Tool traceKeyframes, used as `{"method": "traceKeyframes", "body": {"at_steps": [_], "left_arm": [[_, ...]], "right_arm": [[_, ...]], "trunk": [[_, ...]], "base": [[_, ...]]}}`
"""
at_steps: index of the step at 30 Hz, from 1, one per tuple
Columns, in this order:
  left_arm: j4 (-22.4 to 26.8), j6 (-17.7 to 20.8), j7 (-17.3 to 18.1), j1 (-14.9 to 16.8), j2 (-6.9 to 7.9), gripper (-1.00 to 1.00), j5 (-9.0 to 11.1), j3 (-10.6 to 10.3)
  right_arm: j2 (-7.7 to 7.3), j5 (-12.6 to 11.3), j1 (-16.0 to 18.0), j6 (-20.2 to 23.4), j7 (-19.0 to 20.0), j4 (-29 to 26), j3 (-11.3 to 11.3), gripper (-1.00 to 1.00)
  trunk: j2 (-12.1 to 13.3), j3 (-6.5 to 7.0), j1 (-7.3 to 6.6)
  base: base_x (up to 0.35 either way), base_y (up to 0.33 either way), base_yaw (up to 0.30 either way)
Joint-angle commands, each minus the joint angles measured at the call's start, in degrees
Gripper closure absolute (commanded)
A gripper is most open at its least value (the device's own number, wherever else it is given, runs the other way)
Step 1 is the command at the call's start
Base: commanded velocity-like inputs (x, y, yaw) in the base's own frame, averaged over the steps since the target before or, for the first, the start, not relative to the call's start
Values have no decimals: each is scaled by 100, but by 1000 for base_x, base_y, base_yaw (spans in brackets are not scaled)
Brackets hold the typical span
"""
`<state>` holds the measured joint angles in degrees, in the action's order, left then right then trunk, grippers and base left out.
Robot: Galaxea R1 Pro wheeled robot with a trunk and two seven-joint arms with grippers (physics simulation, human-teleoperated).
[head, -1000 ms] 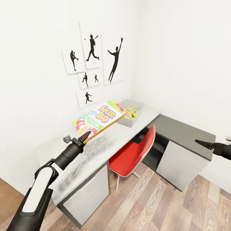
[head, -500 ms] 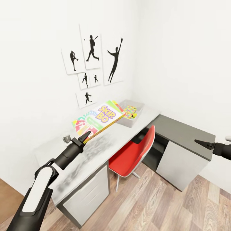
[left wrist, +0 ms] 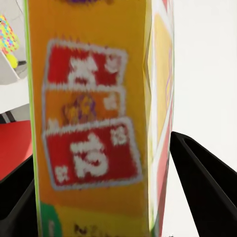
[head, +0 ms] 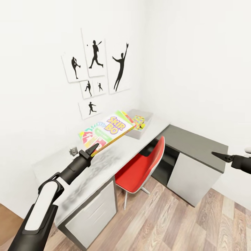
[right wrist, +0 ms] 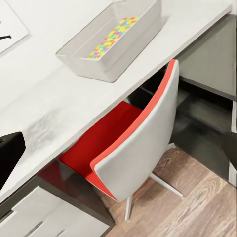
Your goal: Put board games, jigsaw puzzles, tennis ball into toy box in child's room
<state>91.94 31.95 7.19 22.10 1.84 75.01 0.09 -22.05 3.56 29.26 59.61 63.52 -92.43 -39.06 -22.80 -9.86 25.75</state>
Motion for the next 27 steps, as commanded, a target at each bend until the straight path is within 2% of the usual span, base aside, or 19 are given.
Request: {"method": "traceKeyframes", "body": {"at_steps": [1,3,9,19,27], "left_arm": [[1,22,-45,4,-5,100,37,1],[0,17,-217,4,-30,100,39,2],[-4,25,-276,4,5,100,50,9],[4,-18,-319,-4,26,100,190,13],[8,-29,-339,-4,34,100,182,10]], "right_arm": [[2,39,9,39,46,-3,-4,-100],[6,39,9,39,46,-3,0,-100],[7,39,9,39,47,-3,-3,-100],[7,41,9,39,47,-3,-5,-100],[7,39,9,39,47,-3,-5,-100]], "trunk": [[-12,-5,4],[-12,6,4],[-12,17,4],[-12,21,4],[-12,21,4]], "base": [[0,0,-108],[0,0,-62],[0,0,-15],[0,-10,-2],[0,-219,0]]}}
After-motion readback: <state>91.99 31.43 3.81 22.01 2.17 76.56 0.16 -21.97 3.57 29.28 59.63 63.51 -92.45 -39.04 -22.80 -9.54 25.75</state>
